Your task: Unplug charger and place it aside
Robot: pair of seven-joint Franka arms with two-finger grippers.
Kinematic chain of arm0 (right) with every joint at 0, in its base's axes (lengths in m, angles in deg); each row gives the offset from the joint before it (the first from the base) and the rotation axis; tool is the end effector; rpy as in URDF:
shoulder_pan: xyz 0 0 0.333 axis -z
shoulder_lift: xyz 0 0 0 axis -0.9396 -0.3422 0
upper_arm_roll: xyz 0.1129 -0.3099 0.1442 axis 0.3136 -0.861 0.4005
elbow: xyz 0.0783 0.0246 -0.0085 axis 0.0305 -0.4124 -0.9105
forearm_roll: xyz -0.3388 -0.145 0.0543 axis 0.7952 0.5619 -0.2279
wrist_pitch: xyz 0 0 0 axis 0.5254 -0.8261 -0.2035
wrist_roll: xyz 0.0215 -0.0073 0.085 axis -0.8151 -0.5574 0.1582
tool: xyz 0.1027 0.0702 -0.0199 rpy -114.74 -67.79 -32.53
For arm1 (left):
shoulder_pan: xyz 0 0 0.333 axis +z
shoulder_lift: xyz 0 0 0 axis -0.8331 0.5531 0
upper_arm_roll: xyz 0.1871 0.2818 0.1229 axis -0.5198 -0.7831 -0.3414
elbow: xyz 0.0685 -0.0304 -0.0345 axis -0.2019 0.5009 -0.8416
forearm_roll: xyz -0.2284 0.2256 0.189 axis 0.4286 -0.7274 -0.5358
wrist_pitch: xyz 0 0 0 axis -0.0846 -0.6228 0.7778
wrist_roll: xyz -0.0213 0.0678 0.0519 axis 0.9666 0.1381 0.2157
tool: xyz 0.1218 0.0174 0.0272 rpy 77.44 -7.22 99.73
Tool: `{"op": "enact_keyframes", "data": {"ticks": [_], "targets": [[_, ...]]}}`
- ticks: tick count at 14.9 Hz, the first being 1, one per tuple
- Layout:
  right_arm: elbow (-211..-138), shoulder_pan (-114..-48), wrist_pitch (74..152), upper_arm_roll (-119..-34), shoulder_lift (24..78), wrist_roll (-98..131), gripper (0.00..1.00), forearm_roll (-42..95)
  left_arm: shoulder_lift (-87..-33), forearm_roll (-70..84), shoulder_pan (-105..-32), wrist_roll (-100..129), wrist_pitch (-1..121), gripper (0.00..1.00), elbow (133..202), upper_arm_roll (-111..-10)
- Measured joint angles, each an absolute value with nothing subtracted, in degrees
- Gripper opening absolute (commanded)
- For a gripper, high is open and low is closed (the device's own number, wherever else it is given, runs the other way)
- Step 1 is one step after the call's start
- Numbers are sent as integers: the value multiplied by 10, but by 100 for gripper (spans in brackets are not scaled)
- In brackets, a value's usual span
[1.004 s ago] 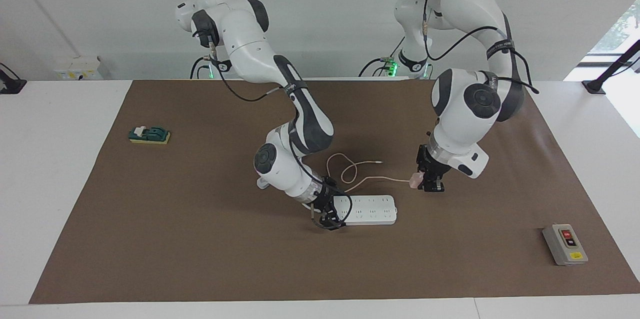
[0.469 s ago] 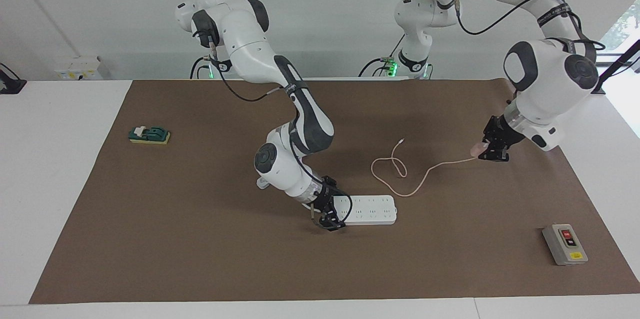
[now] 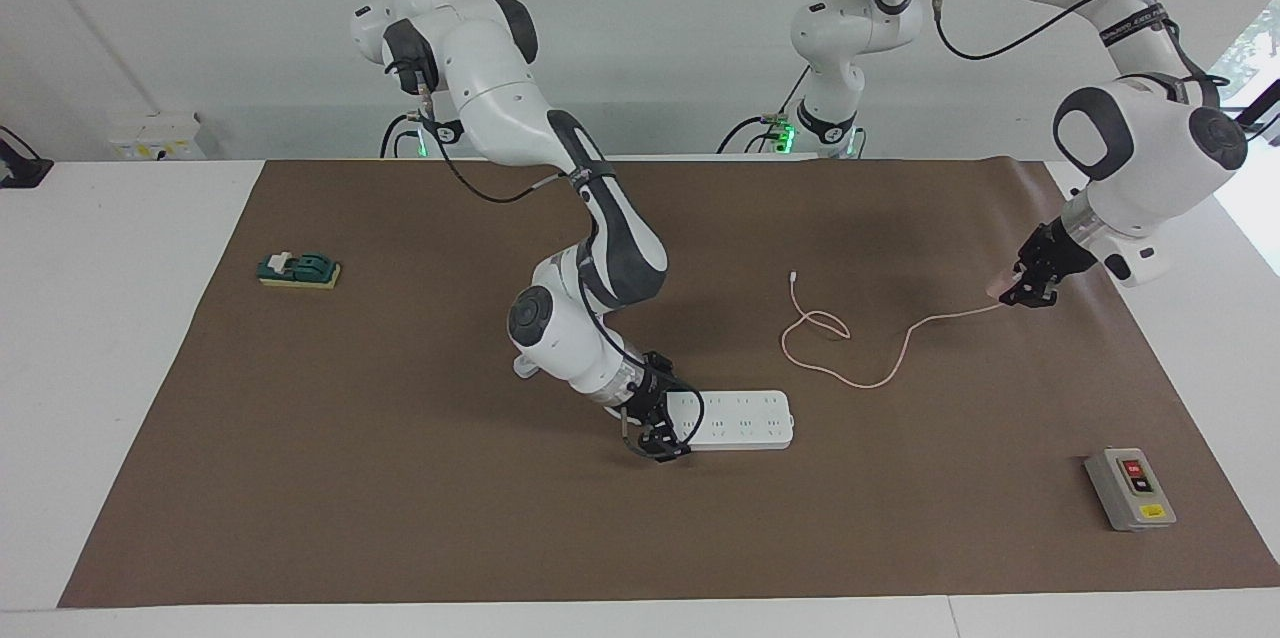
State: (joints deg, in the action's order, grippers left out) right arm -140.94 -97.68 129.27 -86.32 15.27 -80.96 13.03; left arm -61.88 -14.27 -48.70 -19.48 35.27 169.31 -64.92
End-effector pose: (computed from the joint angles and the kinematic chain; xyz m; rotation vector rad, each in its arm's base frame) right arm 0.7136 0.3691 0.2808 -1.8339 1.8599 0.4994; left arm 0.5588 0.0832 0.4369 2.6950 1.5610 -0.1755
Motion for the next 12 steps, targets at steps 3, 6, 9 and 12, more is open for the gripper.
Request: {"op": "enact_keyframes", "data": {"ticks": [3, 6, 9, 12], "targets": [[-1409, -974, 1279, -865, 163, -810, 100, 130, -633, -143, -489, -192, 377, 100, 1731, -642], [-1407, -966, 1271, -870, 177, -810, 100, 130, -641, -143, -499, -182, 379, 100, 1735, -641], [-1407, -947, 1250, -873, 204, -810, 100, 130, -642, -143, -521, -98, 377, 100, 1725, -639], [-1407, -939, 1218, -883, 232, -809, 100, 135, -642, -143, -527, -72, 366, 100, 1696, -639]]}}
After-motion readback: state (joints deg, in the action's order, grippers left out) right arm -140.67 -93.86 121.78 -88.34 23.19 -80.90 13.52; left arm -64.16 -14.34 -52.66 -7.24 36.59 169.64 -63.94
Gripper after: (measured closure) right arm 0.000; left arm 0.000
